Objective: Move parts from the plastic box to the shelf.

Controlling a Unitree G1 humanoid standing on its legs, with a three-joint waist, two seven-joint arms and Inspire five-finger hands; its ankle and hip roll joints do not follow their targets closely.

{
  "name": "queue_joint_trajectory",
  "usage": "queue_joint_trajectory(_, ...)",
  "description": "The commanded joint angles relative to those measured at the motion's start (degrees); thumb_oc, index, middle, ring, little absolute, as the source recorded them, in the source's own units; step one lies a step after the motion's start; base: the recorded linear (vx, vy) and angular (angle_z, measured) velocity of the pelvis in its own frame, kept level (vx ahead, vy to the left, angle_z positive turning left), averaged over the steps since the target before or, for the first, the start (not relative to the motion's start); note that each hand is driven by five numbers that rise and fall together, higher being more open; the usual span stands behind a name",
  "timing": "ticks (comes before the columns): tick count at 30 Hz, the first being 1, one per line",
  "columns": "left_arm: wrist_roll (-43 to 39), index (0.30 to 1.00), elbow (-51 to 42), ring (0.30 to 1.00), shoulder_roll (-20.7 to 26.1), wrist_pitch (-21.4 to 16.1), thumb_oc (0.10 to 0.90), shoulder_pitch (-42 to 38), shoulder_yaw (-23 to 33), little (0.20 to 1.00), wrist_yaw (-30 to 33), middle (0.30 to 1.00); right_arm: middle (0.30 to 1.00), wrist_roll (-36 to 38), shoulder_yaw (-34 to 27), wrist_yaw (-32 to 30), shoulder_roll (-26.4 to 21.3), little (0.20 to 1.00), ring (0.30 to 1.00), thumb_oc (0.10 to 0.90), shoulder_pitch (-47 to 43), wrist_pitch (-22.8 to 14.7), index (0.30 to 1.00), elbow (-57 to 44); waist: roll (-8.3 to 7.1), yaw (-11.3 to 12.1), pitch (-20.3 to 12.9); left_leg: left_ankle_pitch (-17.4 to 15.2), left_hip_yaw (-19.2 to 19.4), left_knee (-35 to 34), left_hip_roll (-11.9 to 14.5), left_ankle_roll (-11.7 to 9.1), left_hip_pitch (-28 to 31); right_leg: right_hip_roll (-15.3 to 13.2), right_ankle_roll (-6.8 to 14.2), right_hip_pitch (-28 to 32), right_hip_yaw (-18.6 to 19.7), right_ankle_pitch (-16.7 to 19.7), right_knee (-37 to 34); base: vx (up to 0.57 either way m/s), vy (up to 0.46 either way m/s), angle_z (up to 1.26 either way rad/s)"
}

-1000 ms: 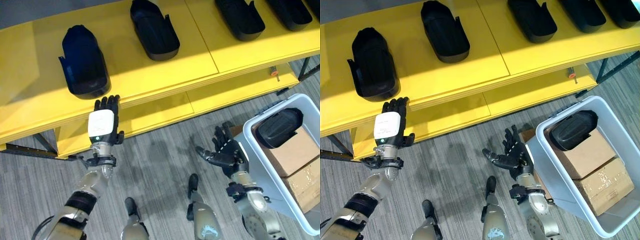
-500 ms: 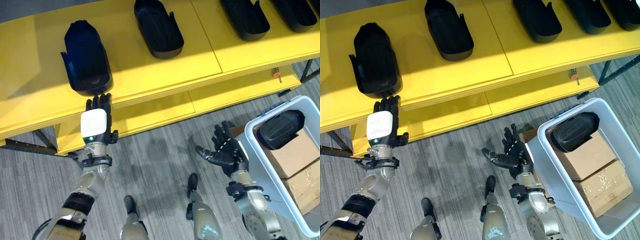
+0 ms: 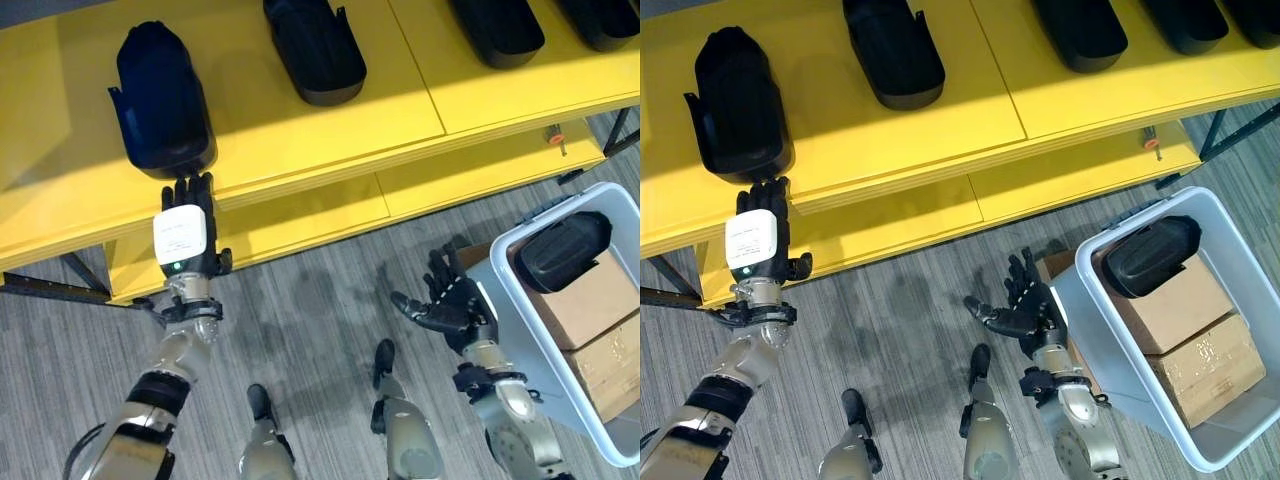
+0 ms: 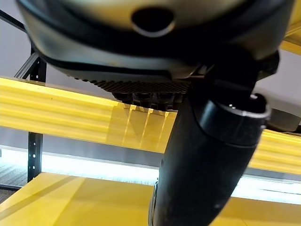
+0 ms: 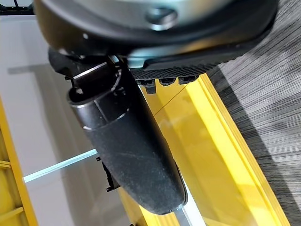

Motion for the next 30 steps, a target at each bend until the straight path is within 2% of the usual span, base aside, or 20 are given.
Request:
queue_joint_trajectory(1, -2.72, 1.0, 2.32, 1.0, 4.58, 0.14, 0.9, -4.48, -0.11, 1.0, 0.75, 1.0, 1.0, -0.41, -2.24, 2.13, -1.2, 1.0, 1.0, 0.9, -1.99, -5.65, 1.0, -9.32, -3.13, -1.1, -2.06, -3.96, 0.41, 11.09, -0.07, 2.63, -7.2, -7.49, 5.51, 6.53, -1.96, -7.33, 5.36, 0.0, 0.0, 0.0)
queue_joint_trajectory(7, -4.6, 1.0, 5.44, 1.0, 4.01, -0.15, 0.9, -5.68, -0.73, 1.0, 0.62, 1.0, 1.0, -0.02, -1.83, 2.45, -1.64, 1.0, 1.0, 0.9, -1.94, -5.69, 1.0, -9.69, -3.31, -1.22, -1.83, -4.0, 0.34, 11.38, -0.17, 2.66, -7.63, -7.52, 5.51, 6.13, -1.77, -7.22, 5.55, 0.0, 0.0, 0.01)
queue_joint_trajectory(16, -6.8, 1.0, 9.29, 1.0, 5.58, -0.29, 0.9, -9.2, -2.1, 1.0, 1.09, 1.0, 1.0, 0.2, -0.83, 2.84, -2.51, 1.0, 1.0, 0.9, -1.69, -6.0, 1.0, -9.92, -4.06, -1.6, -1.09, -4.32, 0.36, 12.62, -0.14, 2.71, -8.82, -7.65, 5.54, 5.36, -1.45, -7.04, 5.73, 0.0, 0.002, 0.02)
queue_joint_trajectory(20, -7.77, 1.0, 10.54, 1.0, 6.13, -0.32, 0.9, -10.7, -2.54, 1.0, 0.95, 1.0, 1.0, 0.23, -0.62, 3.05, -2.88, 1.0, 1.0, 0.9, -1.28, -5.97, 1.0, -10.26, -4.12, -1.76, -0.82, -4.48, 0.36, 13.12, -0.2, 2.78, -9.31, -7.86, 5.57, 5.03, -1.31, -6.88, 5.88, 0.02, 0.0, 0.0)
queue_joint_trajectory(21, -7.78, 1.0, 10.58, 1.0, 6.14, -0.31, 0.9, -10.67, -2.57, 1.0, 0.93, 1.0, 1.0, 0.22, -0.58, 3.05, -2.86, 1.0, 1.0, 0.9, -1.25, -5.96, 1.0, -10.22, -3.9, -1.69, -1.04, -5.66, -0.13, 13.11, 0.03, 2.19, -8.76, -7.52, 6.1, 5.55, -0.93, -7.75, 5.88, 0.0, 0.0, 0.0)
queue_joint_trajectory(22, -7.72, 1.0, 10.59, 1.0, 6.39, -0.34, 0.9, -11.07, -2.67, 1.0, 0.97, 1.0, 1.0, 0.28, -0.6, 3.12, -2.96, 1.0, 1.0, 0.9, -1.23, -6.01, 1.0, -10.27, -4.13, -1.81, -0.77, -4.47, 0.37, 13.16, -0.23, 2.8, -9.39, -7.88, 5.58, 4.95, -1.27, -6.89, 5.9, 0.07, 0.004, 0.01)
queue_joint_trajectory(23, -7.68, 1.0, 10.81, 1.0, 6.56, -0.35, 0.9, -11.2, -2.92, 1.0, 0.97, 1.0, 1.0, 0.25, -0.51, 3.08, -2.94, 1.0, 1.0, 0.9, -1.17, -5.99, 1.0, -10.11, -3.88, -1.75, -0.94, -5.65, -0.14, 13.17, -0.03, 2.22, -8.91, -7.59, 6.09, 5.44, -0.88, -7.76, 5.92, 0.0, 0.0, 0.0)
queue_joint_trajectory(30, -7.89, 1.0, 12.76, 1.0, 7.55, -0.52, 0.9, -13.1, -4.16, 1.0, 0.88, 1.0, 1.0, 0.14, -0.34, 3.53, -3.41, 1.0, 1.0, 0.9, -0.65, -6.24, 1.0, -10.43, -3.89, -2.02, -0.72, -5.97, 0.1, 13.87, -0.13, 2.34, -9.5, -7.66, 6.13, 4.97, -0.46, -7.67, 6.0, 0.01, 0.005, -0.01)
